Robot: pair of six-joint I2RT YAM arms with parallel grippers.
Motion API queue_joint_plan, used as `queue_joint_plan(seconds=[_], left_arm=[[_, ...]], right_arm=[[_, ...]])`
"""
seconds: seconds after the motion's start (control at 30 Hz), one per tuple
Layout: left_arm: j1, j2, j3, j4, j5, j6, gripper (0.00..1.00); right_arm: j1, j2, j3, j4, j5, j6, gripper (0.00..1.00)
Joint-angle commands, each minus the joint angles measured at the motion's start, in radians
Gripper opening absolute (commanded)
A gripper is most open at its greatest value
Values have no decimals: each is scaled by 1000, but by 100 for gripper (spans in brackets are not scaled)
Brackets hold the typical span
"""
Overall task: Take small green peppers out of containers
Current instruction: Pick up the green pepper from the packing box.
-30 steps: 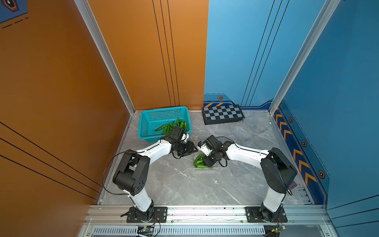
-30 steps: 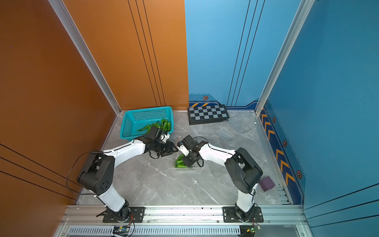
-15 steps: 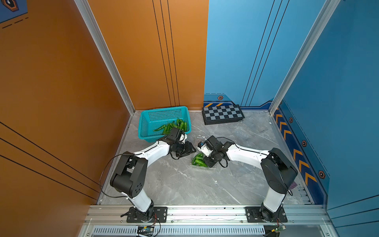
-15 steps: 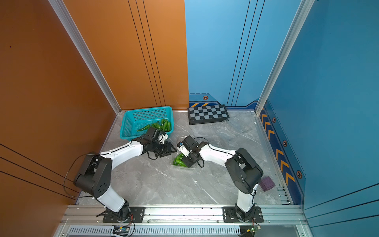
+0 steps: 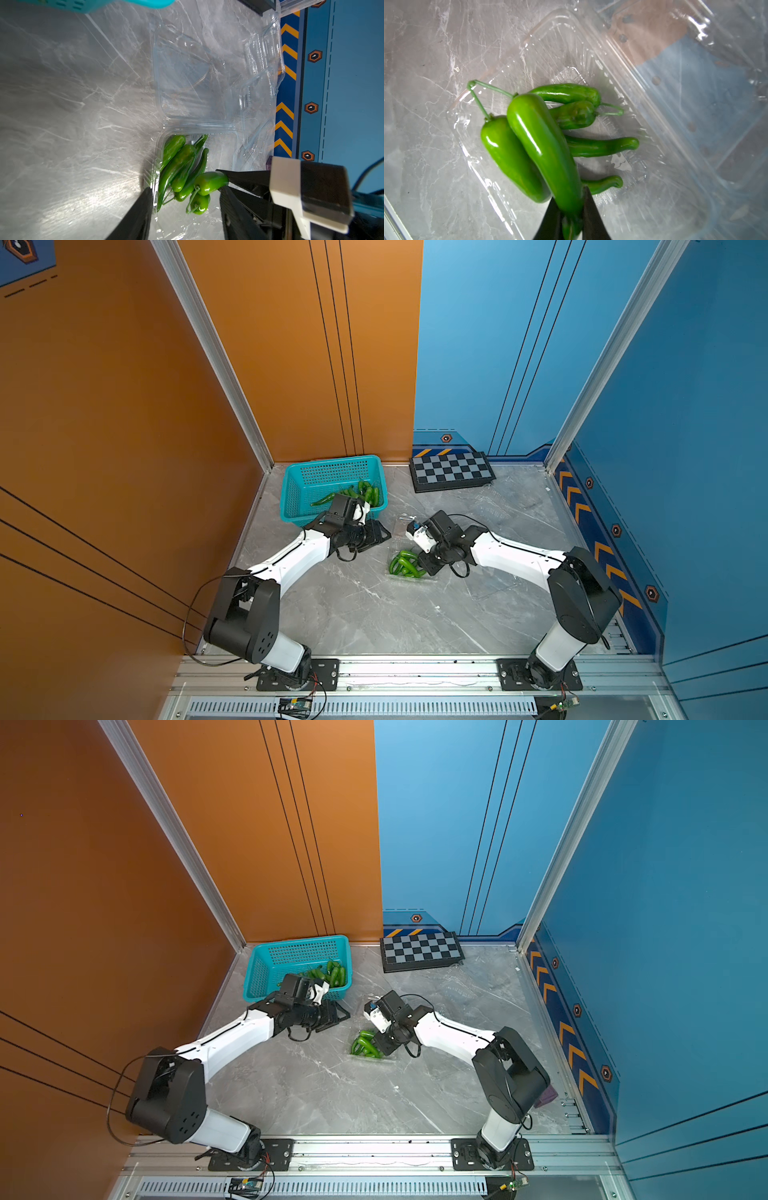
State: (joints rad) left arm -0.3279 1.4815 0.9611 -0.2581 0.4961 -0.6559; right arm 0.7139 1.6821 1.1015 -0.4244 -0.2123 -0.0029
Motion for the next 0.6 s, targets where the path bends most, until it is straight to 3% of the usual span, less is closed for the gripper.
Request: queue_joint_plan(seconds=[0.0,0.33,0.57], left_arm=[[31,-52,-35,15,-21,-15,54],[105,-144,-95,23,-20,-27,55],[167,-204,-135,25,-4,-33,55]], right_arm=[[-5,-50,-16,25,-29,20,10],[-58,-108,21,58,-56,32,10],[-68,-40,187,106,-89,27,10]])
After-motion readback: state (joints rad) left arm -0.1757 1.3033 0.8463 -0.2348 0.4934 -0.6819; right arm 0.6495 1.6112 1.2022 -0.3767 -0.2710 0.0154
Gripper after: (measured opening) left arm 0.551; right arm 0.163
